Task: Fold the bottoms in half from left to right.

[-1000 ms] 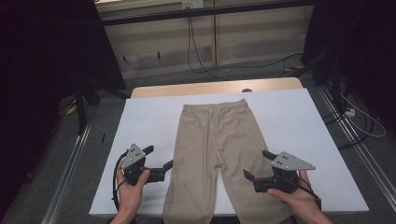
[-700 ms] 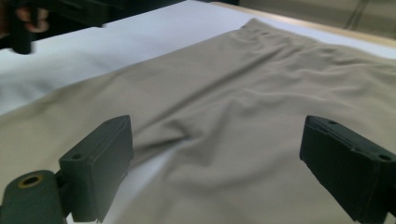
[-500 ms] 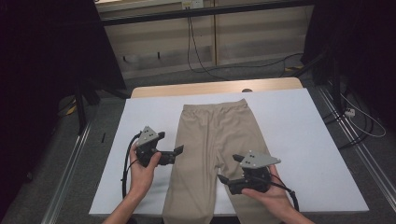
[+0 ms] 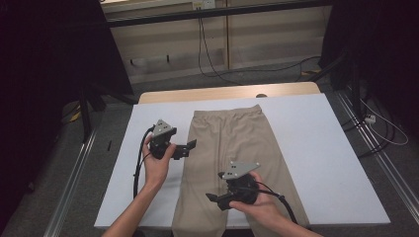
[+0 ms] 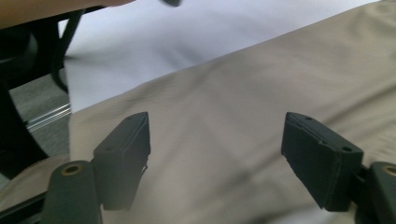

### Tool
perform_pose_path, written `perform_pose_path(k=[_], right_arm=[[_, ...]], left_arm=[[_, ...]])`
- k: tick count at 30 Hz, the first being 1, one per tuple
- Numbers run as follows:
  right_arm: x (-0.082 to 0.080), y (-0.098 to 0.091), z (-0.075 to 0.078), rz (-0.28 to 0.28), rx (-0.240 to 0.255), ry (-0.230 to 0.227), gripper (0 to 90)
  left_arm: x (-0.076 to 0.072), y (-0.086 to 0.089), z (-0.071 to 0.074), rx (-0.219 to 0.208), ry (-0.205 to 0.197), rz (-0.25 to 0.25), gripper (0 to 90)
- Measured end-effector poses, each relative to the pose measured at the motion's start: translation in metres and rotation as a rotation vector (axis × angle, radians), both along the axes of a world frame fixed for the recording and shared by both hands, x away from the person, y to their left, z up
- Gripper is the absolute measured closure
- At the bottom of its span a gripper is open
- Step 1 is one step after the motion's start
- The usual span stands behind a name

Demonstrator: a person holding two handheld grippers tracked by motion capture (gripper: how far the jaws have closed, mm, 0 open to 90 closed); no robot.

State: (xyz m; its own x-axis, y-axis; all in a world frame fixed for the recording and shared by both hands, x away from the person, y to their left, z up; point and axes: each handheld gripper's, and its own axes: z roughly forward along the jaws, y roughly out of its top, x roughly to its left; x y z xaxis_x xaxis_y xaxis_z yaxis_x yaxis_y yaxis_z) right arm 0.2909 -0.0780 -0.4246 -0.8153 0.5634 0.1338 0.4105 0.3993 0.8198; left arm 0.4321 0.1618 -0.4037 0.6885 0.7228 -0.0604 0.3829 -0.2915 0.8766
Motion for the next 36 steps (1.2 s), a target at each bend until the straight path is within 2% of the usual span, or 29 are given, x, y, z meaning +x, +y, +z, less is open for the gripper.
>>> perform_pose_path(k=[1,2,3,5,6,7,8,9,11,12,13,14,15,16,18,20,22,23,24,25,27,29,31,32,36], right_arm=[[0.002,0.007,0.002,0.013,-0.005,0.004,24.4],[0.002,0.007,0.002,0.013,-0.005,0.004,24.4],[0.004,0.012,0.007,0.009,-0.013,-0.006,22.9],[0.008,0.017,0.01,0.02,-0.003,0.004,20.7],[0.008,0.019,0.01,0.02,-0.003,0.008,21.1],[0.008,0.019,0.01,0.02,-0.003,0.008,21.1],[0.009,0.027,0.01,0.027,-0.012,0.012,18.7],[0.009,0.027,0.01,0.027,-0.012,0.012,18.7],[0.008,0.033,0.009,0.039,-0.009,0.021,21.0],[0.006,0.04,0.006,0.055,-0.008,0.03,25.9],[0.006,0.04,0.006,0.055,-0.008,0.03,25.9],[0.005,0.047,0.004,0.083,0.02,0.03,29.7],[0.005,0.047,0.004,0.083,0.02,0.03,29.7],[0.006,0.055,0.002,0.101,0.021,0.051,31.5],[0.006,0.059,0.001,0.112,0.012,0.054,32.8],[0.009,0.068,0.0,0.132,0.021,0.104,37.6],[0.011,0.073,0.0,0.135,0.031,0.129,40.6],[0.012,0.075,-0.001,0.139,0.007,0.133,41.5],[0.012,0.075,-0.001,0.139,0.007,0.133,41.5],[0.013,0.079,-0.003,0.133,-0.033,0.14,45.0],[0.013,0.081,-0.004,0.134,-0.033,0.15,46.3],[0.01,0.088,-0.007,0.142,-0.058,0.142,48.8],[0.009,0.09,-0.008,0.143,-0.059,0.139,50.8],[0.006,0.094,-0.01,0.145,-0.056,0.14,52.3],[0.004,0.098,-0.014,0.149,-0.071,0.129,55.7]], left_arm=[[0.008,-0.003,0.005,-0.015,0.026,-0.011,7.3],[0.008,-0.003,0.005,-0.015,0.026,-0.011,7.2],[0.012,-0.005,0.008,-0.035,0.027,-0.012,7.2],[0.021,-0.008,0.013,-0.034,-0.001,0.01,7.2],[0.021,-0.008,0.013,-0.034,-0.001,0.01,7.2],[0.027,-0.008,0.014,-0.057,0.022,0.008,7.2],[0.035,-0.009,0.014,-0.054,0.025,0.019,7.2],[0.035,-0.009,0.014,-0.054,0.025,0.019,7.2],[0.046,-0.011,0.011,-0.03,0.016,0.026,7.2],[0.054,-0.012,0.007,-0.042,0.034,0.028,7.4],[0.054,-0.012,0.007,-0.042,0.034,0.028,7.4],[0.059,-0.013,0.005,-0.046,0.042,0.032,7.3],[0.062,-0.014,0.003,-0.036,0.037,0.034,7.3],[0.065,-0.015,0.0,-0.023,0.026,0.043,7.4],[0.071,-0.016,-0.003,-0.018,0.015,0.057,7.6],[0.08,-0.014,-0.007,-0.015,0.023,0.054,8.4],[0.082,-0.013,-0.008,-0.021,0.03,0.053,9.3],[0.085,-0.011,-0.009,-0.025,0.03,0.054,9.4],[0.087,-0.01,-0.01,-0.023,0.024,0.063,9.4],[0.09,-0.007,-0.011,-0.017,0.011,0.083,10.1],[0.093,-0.005,-0.012,-0.023,0.005,0.095,10.5],[0.096,-0.001,-0.016,-0.042,0.021,0.11,10.4],[0.096,-0.001,-0.018,-0.048,0.03,0.111,10.0],[0.097,0.0,-0.02,-0.008,0.038,0.112,9.9],[0.096,-0.002,-0.025,0.004,0.066,0.113,9.7]])
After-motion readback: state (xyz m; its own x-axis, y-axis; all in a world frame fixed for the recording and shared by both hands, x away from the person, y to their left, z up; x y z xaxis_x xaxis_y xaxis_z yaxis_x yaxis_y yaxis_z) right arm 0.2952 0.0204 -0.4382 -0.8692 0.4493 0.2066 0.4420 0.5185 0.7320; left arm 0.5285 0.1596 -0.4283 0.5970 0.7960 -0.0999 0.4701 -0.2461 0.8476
